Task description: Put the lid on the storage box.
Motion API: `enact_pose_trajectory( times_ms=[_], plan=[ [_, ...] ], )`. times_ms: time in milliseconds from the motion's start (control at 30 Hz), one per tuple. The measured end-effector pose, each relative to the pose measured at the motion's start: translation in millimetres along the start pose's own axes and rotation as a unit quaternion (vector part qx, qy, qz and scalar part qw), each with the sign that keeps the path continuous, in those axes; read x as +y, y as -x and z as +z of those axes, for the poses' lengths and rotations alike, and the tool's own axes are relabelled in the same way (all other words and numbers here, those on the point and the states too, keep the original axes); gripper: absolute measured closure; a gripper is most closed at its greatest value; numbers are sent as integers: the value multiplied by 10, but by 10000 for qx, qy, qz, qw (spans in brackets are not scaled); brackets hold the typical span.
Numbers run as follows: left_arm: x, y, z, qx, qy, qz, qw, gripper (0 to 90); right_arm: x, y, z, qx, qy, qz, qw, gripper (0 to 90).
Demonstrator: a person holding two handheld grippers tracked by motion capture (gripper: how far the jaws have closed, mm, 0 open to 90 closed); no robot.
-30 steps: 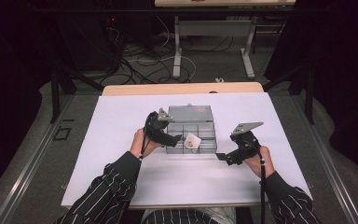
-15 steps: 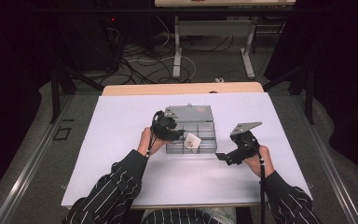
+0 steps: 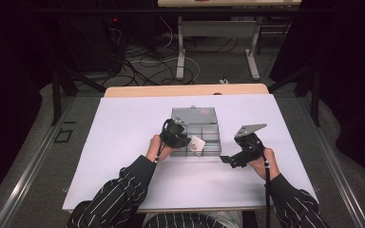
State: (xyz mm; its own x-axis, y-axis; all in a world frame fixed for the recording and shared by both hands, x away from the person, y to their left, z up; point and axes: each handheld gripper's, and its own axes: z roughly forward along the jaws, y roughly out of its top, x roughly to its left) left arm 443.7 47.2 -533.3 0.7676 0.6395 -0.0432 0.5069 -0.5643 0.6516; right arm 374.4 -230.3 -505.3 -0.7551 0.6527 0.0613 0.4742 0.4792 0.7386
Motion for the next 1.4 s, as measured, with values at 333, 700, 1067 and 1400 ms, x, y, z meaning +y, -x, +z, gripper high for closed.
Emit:
enact_pose_trajectory(
  times_ms=[333,700,1067,1400],
  plan=[
    [-28,-17,-2,-39,68,-132,9999,749,29,18,2,-71,-1,60,10000,56],
    [-40,-34,-1,-73,116,-209,9997,758,164,247,67,-355,215,478,9980,457],
    [-42,-28,2,-70,143,-246,9996,760,289,440,196,-485,287,868,9946,864],
    [-47,-20,3,-51,159,-271,9995,761,447,642,456,-1023,136,1271,9865,900]
  ],
)
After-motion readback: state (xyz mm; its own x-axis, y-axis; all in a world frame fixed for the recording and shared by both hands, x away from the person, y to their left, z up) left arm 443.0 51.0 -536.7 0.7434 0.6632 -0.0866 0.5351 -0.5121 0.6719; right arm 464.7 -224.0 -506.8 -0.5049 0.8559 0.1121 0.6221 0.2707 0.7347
